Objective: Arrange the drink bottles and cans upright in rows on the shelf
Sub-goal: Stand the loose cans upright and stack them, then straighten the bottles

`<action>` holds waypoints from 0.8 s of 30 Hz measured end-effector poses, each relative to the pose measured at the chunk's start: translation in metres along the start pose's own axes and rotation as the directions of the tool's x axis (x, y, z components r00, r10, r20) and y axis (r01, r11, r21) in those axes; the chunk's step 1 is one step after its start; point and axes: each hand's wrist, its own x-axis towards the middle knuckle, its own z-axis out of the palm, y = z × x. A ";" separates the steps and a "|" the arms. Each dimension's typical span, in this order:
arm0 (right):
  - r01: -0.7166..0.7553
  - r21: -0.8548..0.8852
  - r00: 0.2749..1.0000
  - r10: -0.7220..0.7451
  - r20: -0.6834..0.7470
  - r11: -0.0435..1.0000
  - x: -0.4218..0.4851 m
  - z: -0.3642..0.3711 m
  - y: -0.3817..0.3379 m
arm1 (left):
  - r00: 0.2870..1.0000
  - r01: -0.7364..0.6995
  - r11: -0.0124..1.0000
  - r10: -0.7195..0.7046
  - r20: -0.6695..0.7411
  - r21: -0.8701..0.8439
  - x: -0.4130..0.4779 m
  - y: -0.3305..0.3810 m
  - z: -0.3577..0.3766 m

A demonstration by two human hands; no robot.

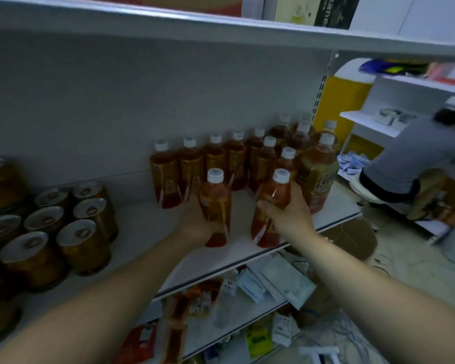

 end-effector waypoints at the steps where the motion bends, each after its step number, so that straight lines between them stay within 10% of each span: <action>1: 0.004 -0.001 1.000 -0.004 0.006 1.000 0.006 0.000 0.005 | 1.000 -0.003 1.000 0.003 0.016 0.004 0.004 -0.002 0.001; 24: 0.347 -0.287 0.918 -0.260 0.299 0.893 0.054 -0.062 0.060 | 0.930 0.100 0.981 -0.031 -0.367 0.169 0.053 0.007 0.090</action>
